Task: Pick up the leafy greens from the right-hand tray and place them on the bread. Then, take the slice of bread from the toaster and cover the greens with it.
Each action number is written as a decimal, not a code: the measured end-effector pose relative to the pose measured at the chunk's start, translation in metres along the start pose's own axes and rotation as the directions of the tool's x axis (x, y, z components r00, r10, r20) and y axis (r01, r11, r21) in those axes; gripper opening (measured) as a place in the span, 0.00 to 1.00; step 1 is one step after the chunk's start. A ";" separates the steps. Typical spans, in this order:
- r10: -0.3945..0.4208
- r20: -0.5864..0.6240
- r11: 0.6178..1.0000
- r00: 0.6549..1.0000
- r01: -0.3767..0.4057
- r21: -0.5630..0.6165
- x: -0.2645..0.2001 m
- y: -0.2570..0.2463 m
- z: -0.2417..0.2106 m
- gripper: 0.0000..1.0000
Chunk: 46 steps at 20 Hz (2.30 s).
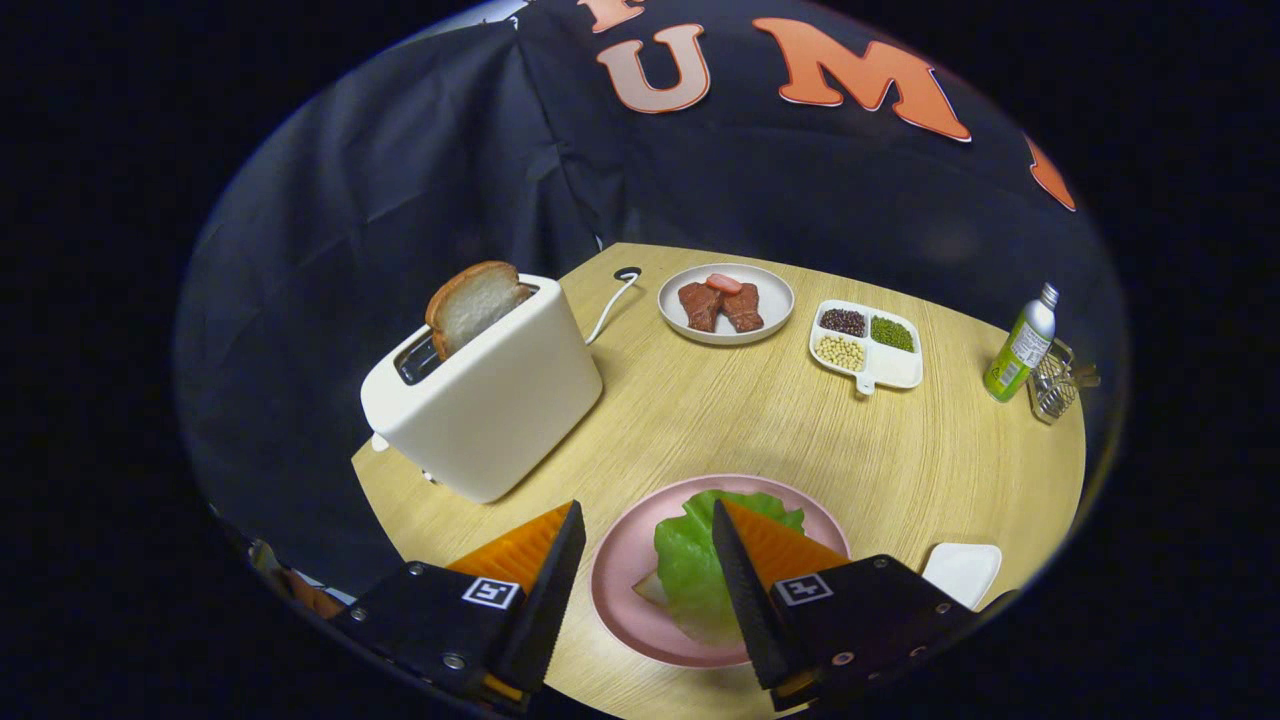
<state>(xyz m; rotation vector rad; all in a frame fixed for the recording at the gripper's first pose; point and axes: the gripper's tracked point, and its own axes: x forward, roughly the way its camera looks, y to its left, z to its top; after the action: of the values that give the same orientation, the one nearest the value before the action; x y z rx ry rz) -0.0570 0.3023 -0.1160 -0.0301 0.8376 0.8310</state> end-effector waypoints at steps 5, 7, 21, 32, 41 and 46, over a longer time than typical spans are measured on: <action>0.037 0.016 0.999 0.999 -0.037 0.005 -0.004 0.025 0.038 0.89; 0.079 0.019 0.997 0.997 -0.079 0.021 -0.004 0.044 0.055 0.91; 0.139 -0.075 0.990 0.987 -0.137 0.036 0.039 0.138 0.131 0.94; 0.081 -0.199 0.993 0.977 -0.062 0.098 0.085 0.149 0.140 0.85; 0.052 -0.295 0.996 0.954 -0.028 0.087 0.113 0.156 0.127 0.53; 0.034 -0.291 0.997 0.956 -0.011 0.081 0.114 0.146 0.129 0.35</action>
<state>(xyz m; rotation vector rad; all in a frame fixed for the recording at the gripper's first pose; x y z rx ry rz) -0.0271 0.5195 -0.0617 -0.0762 1.1514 0.8255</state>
